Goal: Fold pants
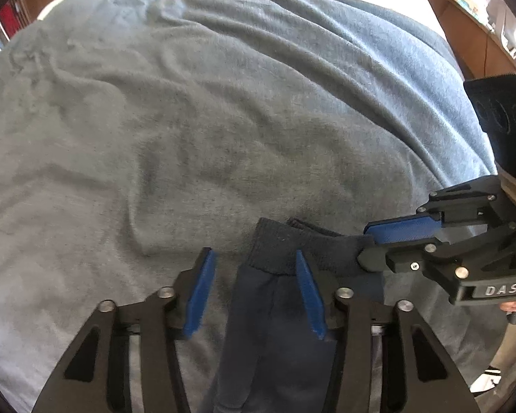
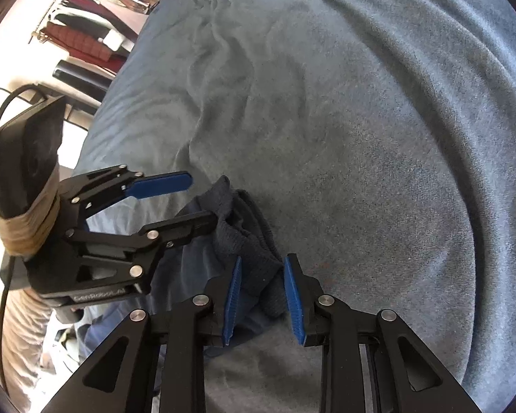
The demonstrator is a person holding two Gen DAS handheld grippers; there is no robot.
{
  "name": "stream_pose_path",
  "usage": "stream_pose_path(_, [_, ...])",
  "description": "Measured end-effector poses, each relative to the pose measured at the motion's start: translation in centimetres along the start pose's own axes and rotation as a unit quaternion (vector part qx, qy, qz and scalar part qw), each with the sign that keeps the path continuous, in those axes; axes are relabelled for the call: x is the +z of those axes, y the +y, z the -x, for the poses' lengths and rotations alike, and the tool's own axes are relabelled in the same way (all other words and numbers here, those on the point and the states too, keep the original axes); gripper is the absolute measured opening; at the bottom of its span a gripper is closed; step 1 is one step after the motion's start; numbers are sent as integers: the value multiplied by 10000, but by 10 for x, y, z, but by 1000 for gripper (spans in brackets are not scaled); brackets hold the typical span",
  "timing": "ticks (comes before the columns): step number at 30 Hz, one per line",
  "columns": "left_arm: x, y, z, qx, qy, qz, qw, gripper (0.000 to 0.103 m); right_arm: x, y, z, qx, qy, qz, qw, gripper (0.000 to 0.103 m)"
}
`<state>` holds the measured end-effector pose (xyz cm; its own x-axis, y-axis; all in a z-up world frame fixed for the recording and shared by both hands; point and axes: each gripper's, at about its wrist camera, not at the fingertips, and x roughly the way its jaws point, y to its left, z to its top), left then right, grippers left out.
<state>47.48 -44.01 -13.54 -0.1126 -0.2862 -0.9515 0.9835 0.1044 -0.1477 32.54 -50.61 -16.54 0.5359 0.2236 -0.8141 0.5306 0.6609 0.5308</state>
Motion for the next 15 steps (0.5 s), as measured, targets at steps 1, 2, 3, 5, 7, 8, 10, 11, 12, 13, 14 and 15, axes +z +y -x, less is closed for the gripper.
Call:
stream_pose_path(1, [1, -1, -1, -83, 29, 2, 10000, 31, 0, 0, 0, -32, -10, -2, 10000, 20])
stream_pose_path(2, [1, -2, -2, -118, 40, -19, 9999, 26, 0, 0, 2, -49, -28, -3, 10000, 16])
stream_pose_path(3, [1, -4, -3, -21, 28, -72, 10000, 17, -1, 1, 4, -75, -50, 19, 10000, 13])
stream_pose_path(5, [0, -9, -1, 88, -12, -232, 9997, 14, -2, 3, 9, -137, -116, 85, 9998, 11])
stream_pose_path(7, [-1, -9, 5, -1, -57, -191, 9998, 12, -3, 5, 13, -162, -170, 96, 9997, 9])
stream_pose_path(8, [-1, -9, 9, -43, -84, -172, 9998, 12, -4, 6, 16, -136, -192, 87, 9997, 8])
stream_pose_path(10, [-1, -11, 20, -96, -167, -217, 9996, 12, -5, 8, 23, -141, -216, 16, 9997, 8])
stream_pose_path(11, [0, -13, 23, -125, -193, -256, 9994, 12, -7, 8, 27, -116, -233, -7, 9997, 8])
stream_pose_path(12, [0, -16, 26, -147, -207, -319, 9992, 12, -8, 9, 30, -138, -238, -39, 9996, 7])
stream_pose_path(13, [0, -17, 26, -166, -176, -361, 9991, 12, -9, 9, 34, -158, -243, -91, 9995, 7])
stream_pose_path(14, [2, -18, 24, -174, -140, -386, 9990, 12, -11, 9, 37, -144, -246, -118, 9995, 7])
stream_pose_path(15, [2, -20, 20, -144, -70, -429, 9990, 12, -12, 8, 38, -172, -227, -137, 9995, 7])
